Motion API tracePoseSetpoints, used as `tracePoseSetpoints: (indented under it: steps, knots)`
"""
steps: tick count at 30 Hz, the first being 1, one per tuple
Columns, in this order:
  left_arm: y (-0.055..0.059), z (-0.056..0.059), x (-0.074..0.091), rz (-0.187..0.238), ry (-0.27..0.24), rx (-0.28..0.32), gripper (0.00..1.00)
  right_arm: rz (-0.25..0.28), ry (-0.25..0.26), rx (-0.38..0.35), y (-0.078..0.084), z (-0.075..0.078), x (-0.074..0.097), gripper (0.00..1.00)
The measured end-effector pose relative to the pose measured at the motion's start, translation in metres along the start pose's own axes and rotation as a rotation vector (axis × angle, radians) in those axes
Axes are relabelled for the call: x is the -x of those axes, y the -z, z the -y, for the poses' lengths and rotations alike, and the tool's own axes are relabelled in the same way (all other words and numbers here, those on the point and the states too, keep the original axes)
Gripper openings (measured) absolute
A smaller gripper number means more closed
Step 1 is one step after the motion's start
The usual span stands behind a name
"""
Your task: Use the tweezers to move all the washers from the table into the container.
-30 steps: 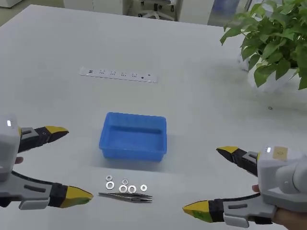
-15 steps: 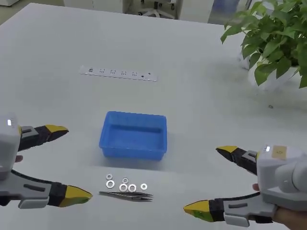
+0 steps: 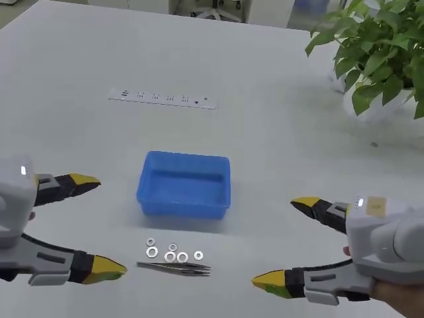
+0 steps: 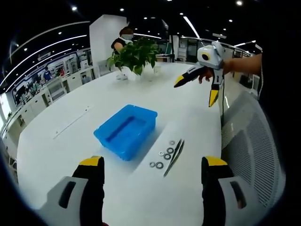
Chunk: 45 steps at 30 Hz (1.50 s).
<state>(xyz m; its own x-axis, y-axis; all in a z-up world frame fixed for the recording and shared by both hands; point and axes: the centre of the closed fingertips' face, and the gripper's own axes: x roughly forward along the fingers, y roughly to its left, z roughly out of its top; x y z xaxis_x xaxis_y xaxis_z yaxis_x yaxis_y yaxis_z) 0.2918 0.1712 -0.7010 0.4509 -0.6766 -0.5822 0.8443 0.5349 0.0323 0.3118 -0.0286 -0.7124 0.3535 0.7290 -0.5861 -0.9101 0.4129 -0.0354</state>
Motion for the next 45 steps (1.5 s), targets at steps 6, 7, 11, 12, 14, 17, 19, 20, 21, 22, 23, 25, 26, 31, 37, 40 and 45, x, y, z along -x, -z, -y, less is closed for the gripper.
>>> tracePoseSetpoints:
  steps: [6, 7, 11, 12, 14, 17, 19, 20, 21, 22, 23, 25, 26, 31, 37, 40, 45]
  knots:
    - [0.005, 0.004, -0.009, -0.024, 0.022, -0.023, 0.86, -0.007, -0.013, 0.031, -0.001, 0.000, -0.005, 0.82]
    - [0.006, 0.004, -0.010, -0.027, 0.024, -0.029, 0.84, -0.011, -0.018, 0.036, -0.001, 0.000, -0.006, 0.81]
    - [0.008, 0.006, -0.016, -0.041, 0.032, -0.066, 0.79, -0.021, -0.035, 0.062, -0.002, -0.001, -0.011, 0.76]
    - [0.009, 0.006, -0.018, -0.046, 0.035, -0.074, 0.77, -0.032, -0.042, 0.080, -0.001, -0.002, -0.013, 0.74]
    - [0.012, 0.006, -0.021, -0.063, 0.045, -0.084, 0.74, -0.046, -0.061, 0.102, 0.001, -0.005, -0.017, 0.71]
    - [0.015, 0.006, -0.024, -0.076, 0.048, -0.108, 0.68, -0.056, -0.081, 0.121, 0.002, -0.009, -0.022, 0.67]
    - [0.017, 0.006, -0.026, -0.081, 0.056, -0.114, 0.64, -0.070, -0.104, 0.138, 0.004, -0.012, -0.026, 0.64]
    - [0.018, 0.007, -0.027, -0.084, 0.060, -0.117, 0.63, -0.081, -0.117, 0.156, 0.005, -0.014, -0.028, 0.63]
    - [0.019, 0.007, -0.028, -0.091, 0.065, -0.122, 0.61, -0.088, -0.126, 0.166, 0.006, -0.016, -0.030, 0.61]
    - [0.021, 0.008, -0.029, -0.100, 0.070, -0.132, 0.59, -0.094, -0.140, 0.183, 0.007, -0.019, -0.032, 0.59]
    - [0.022, 0.008, -0.030, -0.103, 0.073, -0.136, 0.57, -0.097, -0.148, 0.188, 0.008, -0.020, -0.034, 0.58]
    - [0.024, 0.010, -0.033, -0.115, 0.086, -0.141, 0.54, -0.102, -0.164, 0.204, 0.008, -0.023, -0.038, 0.56]
    - [0.024, 0.010, -0.034, -0.117, 0.089, -0.144, 0.52, -0.105, -0.170, 0.212, 0.009, -0.024, -0.040, 0.55]
    - [0.029, 0.014, -0.040, -0.137, 0.124, -0.160, 0.43, -0.118, -0.206, 0.244, 0.010, -0.031, -0.049, 0.49]
    - [0.037, 0.018, -0.048, -0.172, 0.164, -0.188, 0.36, -0.135, -0.257, 0.288, 0.014, -0.040, -0.061, 0.42]
    - [0.041, 0.020, -0.052, -0.192, 0.180, -0.199, 0.31, -0.147, -0.274, 0.304, 0.016, -0.044, -0.066, 0.38]
    - [0.050, 0.025, -0.056, -0.222, 0.205, -0.207, 0.28, -0.157, -0.295, 0.321, 0.017, -0.049, -0.074, 0.34]
